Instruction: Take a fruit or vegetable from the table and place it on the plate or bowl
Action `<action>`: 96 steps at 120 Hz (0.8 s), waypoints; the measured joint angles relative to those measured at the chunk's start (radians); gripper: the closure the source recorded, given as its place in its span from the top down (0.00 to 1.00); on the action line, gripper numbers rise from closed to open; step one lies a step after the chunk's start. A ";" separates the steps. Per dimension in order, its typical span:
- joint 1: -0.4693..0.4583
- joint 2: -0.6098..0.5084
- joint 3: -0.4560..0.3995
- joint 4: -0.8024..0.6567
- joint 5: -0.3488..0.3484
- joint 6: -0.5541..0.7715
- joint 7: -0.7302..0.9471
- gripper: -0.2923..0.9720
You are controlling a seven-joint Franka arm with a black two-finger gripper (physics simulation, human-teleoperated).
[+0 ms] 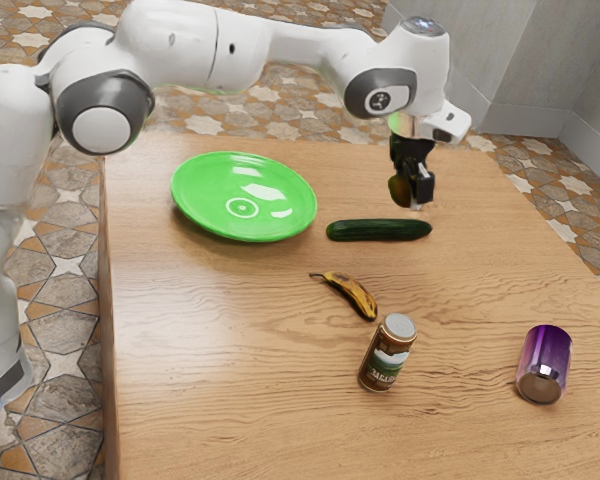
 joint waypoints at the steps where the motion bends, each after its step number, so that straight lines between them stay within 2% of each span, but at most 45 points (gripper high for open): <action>1: -0.007 -0.015 0.013 -0.015 0.000 -0.002 0.000 0.52; 14: -0.124 -0.192 0.188 -0.199 0.020 -0.028 -0.001 0.52; 20: -0.151 -0.263 0.236 -0.274 0.037 -0.037 -0.001 0.52; 29: -0.157 -0.364 0.274 -0.380 0.061 -0.047 -0.002 0.52; 46: -0.145 -0.506 0.291 -0.524 0.107 -0.073 -0.003 0.51; 73: -0.092 -0.548 0.298 -0.589 0.148 -0.093 -0.004 0.52; 80: -0.091 -0.547 0.299 -0.590 0.150 -0.096 -0.003 0.61; 96: -0.091 -0.542 0.309 -0.592 0.148 -0.097 0.001 0.71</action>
